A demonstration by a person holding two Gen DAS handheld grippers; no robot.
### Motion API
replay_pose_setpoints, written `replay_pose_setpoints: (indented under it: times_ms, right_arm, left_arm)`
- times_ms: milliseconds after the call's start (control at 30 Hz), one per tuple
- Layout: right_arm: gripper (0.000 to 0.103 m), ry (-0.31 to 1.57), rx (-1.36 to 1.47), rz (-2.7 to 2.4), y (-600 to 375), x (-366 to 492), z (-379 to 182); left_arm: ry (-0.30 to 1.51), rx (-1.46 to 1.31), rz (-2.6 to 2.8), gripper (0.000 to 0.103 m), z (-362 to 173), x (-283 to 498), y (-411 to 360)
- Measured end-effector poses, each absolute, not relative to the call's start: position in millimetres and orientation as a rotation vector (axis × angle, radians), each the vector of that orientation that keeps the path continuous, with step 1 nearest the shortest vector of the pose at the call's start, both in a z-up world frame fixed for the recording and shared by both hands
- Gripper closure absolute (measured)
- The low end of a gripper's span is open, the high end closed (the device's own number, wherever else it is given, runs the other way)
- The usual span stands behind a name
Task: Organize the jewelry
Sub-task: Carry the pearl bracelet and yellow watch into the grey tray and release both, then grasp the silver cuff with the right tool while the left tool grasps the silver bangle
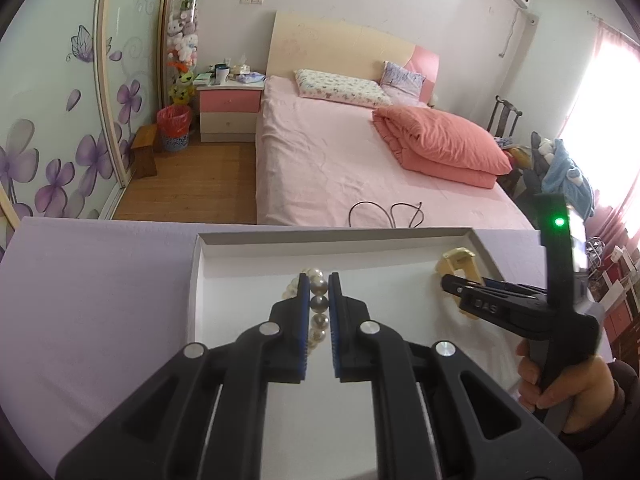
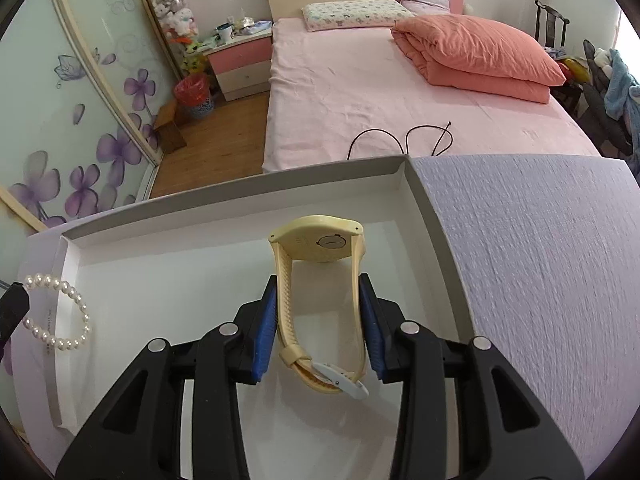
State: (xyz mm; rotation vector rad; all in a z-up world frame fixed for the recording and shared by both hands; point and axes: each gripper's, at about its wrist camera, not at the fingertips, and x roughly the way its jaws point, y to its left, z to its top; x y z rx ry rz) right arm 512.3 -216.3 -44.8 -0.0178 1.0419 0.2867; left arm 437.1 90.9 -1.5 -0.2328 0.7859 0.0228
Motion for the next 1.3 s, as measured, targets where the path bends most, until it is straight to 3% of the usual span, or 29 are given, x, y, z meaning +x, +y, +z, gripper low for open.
replay_pose_setpoints:
  times_ms: [100,233,433,467,567,667,767,967,1300]
  right_arm:
    - [0.057,1.037,-0.026,0.284,-215.2,512.6,-42.8]
    - [0.033,1.000,-0.026,0.298,-218.7,508.3,-36.5]
    - [0.031,0.945,-0.005,0.330,-229.5,496.7,-22.0]
    - [0.031,0.937,0.000,0.335,-231.0,494.4,-20.1]
    - [0.031,0.914,-0.003,0.341,-235.0,485.7,-14.6]
    - [0.031,0.886,0.002,0.359,-243.5,472.7,-7.0]
    - [0.031,0.851,0.023,0.380,-256.4,453.0,3.5]
    - [0.030,0.769,0.036,0.404,-286.2,399.1,20.9]
    - [0.026,0.735,0.023,0.423,-321.6,312.3,11.7]
  left_arm:
    - [0.799,-0.239,0.038,0.094,-9.7,445.3,96.8]
    - [0.805,-0.248,0.053,0.094,-16.5,450.9,99.4]
    - [0.815,-0.276,0.077,0.093,-20.3,453.0,101.8]
    - [0.812,-0.287,0.085,0.090,-19.8,452.2,103.5]
    - [0.793,-0.300,0.083,0.060,-14.5,444.8,107.2]
    - [0.768,-0.288,0.094,0.053,-3.8,426.2,108.9]
    - [0.738,-0.278,0.113,0.037,7.4,400.5,112.4]
    - [0.679,-0.203,0.159,0.025,20.4,322.9,112.2]
    - [0.640,-0.177,0.162,0.015,12.9,199.4,87.5]
